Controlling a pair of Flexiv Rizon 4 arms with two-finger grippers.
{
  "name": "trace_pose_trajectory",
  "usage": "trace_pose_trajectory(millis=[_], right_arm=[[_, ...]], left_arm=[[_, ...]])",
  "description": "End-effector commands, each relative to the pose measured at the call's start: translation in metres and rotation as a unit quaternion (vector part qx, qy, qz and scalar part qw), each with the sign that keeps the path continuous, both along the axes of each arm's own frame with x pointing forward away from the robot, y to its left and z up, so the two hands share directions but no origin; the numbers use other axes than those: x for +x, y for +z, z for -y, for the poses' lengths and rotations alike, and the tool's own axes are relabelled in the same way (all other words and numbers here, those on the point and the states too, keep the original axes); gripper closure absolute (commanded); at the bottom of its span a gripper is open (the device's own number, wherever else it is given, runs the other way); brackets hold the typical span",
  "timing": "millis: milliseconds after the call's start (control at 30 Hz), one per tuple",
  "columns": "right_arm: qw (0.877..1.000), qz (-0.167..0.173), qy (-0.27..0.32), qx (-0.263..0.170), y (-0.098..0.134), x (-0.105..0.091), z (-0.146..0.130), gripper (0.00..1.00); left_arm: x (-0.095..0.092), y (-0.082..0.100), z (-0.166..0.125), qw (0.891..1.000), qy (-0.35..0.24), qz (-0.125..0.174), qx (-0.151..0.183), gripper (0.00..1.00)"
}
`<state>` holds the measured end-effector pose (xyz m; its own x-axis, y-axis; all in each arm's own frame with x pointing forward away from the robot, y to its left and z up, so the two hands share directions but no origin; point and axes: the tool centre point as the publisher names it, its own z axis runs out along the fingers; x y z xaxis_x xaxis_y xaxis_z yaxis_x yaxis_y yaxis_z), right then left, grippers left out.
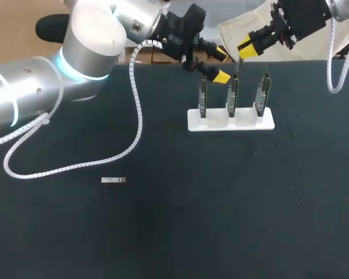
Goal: Pick up the optical module with the left hand, and insert it into the network port with the right hand.
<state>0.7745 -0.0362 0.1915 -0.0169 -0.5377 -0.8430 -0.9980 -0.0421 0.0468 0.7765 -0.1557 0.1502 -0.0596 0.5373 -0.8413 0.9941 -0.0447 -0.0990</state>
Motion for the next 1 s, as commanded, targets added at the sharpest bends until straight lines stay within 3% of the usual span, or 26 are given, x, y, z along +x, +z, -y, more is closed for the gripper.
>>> trace_pose_trajectory(millis=[33, 1000], right_arm=[[1.0, -0.001, 0.008, 0.0, -0.002, 0.002, -0.002, 1.0], [1.0, 0.008, 0.021, -0.021, -0.014, 0.0, -0.005, 1.0]], left_arm=[[0.002, 0.0, 0.001, 1.0, -0.002, -0.001, 0.001, 0.0], [0.002, 0.0, 0.001, 1.0, -0.002, -0.001, 0.001, 0.0]])
